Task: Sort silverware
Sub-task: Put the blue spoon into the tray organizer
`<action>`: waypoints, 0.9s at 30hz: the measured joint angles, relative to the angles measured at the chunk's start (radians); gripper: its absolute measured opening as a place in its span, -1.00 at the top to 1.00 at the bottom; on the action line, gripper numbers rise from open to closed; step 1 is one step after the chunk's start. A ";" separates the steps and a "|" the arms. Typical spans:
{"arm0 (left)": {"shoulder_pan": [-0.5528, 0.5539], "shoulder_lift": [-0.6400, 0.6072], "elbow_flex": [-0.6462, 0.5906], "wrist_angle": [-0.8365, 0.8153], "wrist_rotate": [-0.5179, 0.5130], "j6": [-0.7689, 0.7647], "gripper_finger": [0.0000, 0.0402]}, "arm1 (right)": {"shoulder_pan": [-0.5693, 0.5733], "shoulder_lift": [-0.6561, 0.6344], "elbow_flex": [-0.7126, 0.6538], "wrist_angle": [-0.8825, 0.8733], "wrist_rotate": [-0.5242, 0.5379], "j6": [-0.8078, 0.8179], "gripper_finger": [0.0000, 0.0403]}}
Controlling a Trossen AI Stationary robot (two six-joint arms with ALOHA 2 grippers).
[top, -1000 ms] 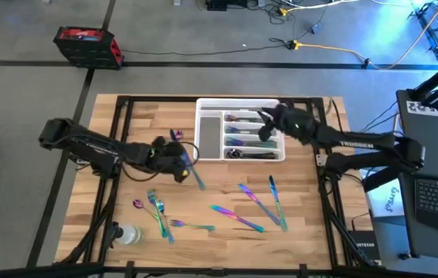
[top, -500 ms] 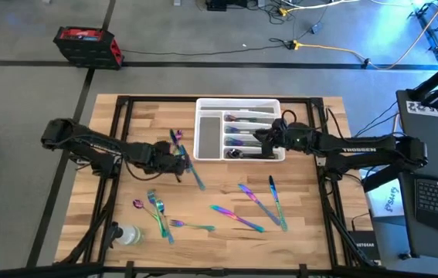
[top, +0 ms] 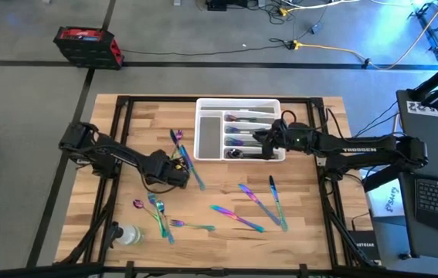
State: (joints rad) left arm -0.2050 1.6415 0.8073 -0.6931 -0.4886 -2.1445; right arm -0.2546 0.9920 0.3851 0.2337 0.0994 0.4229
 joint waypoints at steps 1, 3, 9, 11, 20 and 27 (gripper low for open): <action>-0.004 0.011 0.001 0.002 0.000 -0.009 -0.05 | 0.000 0.000 0.000 -0.001 -0.007 0.000 0.63; -0.012 0.034 0.010 -0.005 -0.002 -0.026 0.01 | 0.000 0.000 0.000 -0.010 -0.023 0.000 0.63; -0.027 0.054 0.058 -0.104 -0.001 -0.075 0.41 | 0.000 0.000 0.000 -0.031 -0.042 0.000 0.63; -0.028 0.054 0.059 -0.123 0.000 -0.072 0.56 | 0.000 0.000 0.000 -0.030 -0.042 0.000 0.63; -0.038 0.084 0.062 -0.206 0.007 0.044 0.98 | 0.000 0.000 0.000 -0.035 -0.086 0.000 0.63; -0.086 0.058 0.078 -0.339 0.048 -0.010 1.00 | 0.000 0.000 0.000 0.002 -0.176 -0.001 0.63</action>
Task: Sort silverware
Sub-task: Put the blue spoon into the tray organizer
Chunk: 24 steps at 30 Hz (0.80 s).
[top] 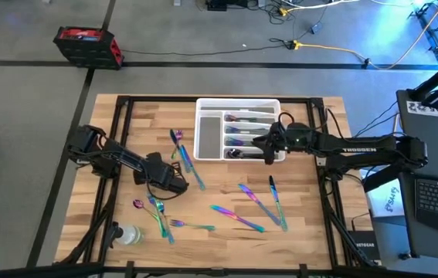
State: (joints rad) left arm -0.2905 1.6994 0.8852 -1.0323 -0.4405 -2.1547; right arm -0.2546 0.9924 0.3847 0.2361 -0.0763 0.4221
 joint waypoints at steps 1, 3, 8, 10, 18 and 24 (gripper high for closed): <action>-0.013 -0.005 0.013 -0.021 -0.002 -0.025 1.00 | 0.000 0.000 0.000 0.025 -0.022 -0.001 0.63; -0.042 -0.022 0.039 -0.065 -0.019 -0.098 1.00 | 0.000 0.000 0.000 0.108 -0.072 -0.016 0.63; -0.072 -0.053 0.124 -0.115 -0.089 -0.161 1.00 | 0.000 0.000 0.000 0.285 -0.119 -0.088 0.63; -0.071 -0.055 0.163 -0.131 -0.151 -0.166 1.00 | 0.000 0.000 0.000 0.340 -0.120 -0.147 0.63; -0.038 -0.057 0.256 0.153 -0.522 -0.152 1.00 | -0.001 0.059 0.000 0.287 -0.120 -0.133 0.63; 0.030 -0.057 0.255 0.507 -0.624 0.126 1.00 | 0.022 0.159 0.000 0.332 -0.135 -0.047 0.63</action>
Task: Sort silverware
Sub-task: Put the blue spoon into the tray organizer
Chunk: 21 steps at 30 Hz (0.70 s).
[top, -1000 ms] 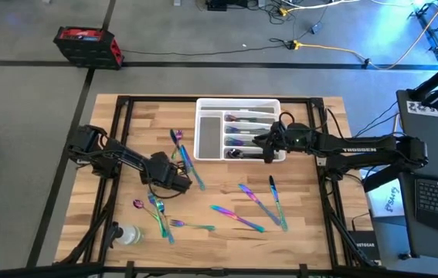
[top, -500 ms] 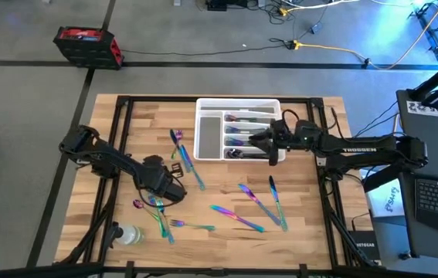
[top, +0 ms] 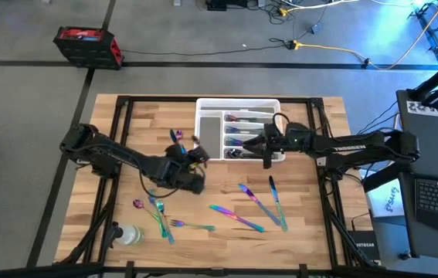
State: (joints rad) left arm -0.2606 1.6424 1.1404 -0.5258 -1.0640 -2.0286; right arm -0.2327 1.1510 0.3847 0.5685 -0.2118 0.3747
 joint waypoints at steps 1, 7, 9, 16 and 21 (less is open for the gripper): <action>0.014 0.000 0.000 0.056 -0.001 0.060 1.00 | 0.011 0.013 0.000 0.012 0.020 0.014 0.63; 0.126 0.008 0.000 0.348 0.023 0.414 1.00 | 0.074 0.091 0.060 0.020 0.124 0.066 0.63; 0.163 0.010 0.000 0.415 0.062 0.499 1.00 | 0.082 0.114 0.097 0.021 0.161 0.125 0.63; 0.246 0.011 0.000 0.515 0.195 0.687 1.00 | 0.067 0.193 0.214 0.006 0.201 0.242 0.63; 0.293 0.011 0.000 0.557 0.281 0.768 1.00 | 0.028 0.267 0.265 -0.026 0.202 0.356 0.63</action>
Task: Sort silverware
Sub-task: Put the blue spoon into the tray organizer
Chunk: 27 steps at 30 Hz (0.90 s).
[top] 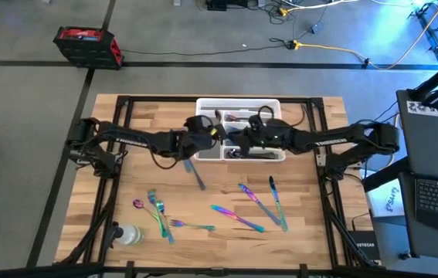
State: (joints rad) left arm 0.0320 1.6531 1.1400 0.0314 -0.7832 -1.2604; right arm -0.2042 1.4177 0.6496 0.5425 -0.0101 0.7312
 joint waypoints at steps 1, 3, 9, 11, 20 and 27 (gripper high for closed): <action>0.009 0.000 0.000 0.012 0.017 0.023 1.00 | -0.008 0.015 0.008 -0.009 0.000 0.007 0.63; 0.024 0.000 0.000 0.039 0.063 0.058 1.00 | -0.019 0.039 0.020 -0.008 -0.001 0.026 0.63; 0.049 0.000 0.000 0.032 0.128 0.101 1.00 | -0.026 0.072 0.036 0.025 -0.003 0.025 0.63; 0.054 0.000 0.000 0.037 0.146 0.109 1.00 | -0.026 0.073 0.037 0.037 -0.003 0.026 0.63; 0.067 0.000 0.000 0.041 0.176 0.123 1.00 | -0.026 0.074 0.038 0.033 0.027 0.078 0.63; 0.067 0.000 0.000 0.041 0.178 0.128 1.00 | -0.026 0.074 0.038 0.031 0.041 0.113 0.63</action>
State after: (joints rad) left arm 0.0994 1.6531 1.1397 0.0723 -0.6052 -1.1328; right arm -0.2302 1.4914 0.6872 0.5735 0.0311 0.8440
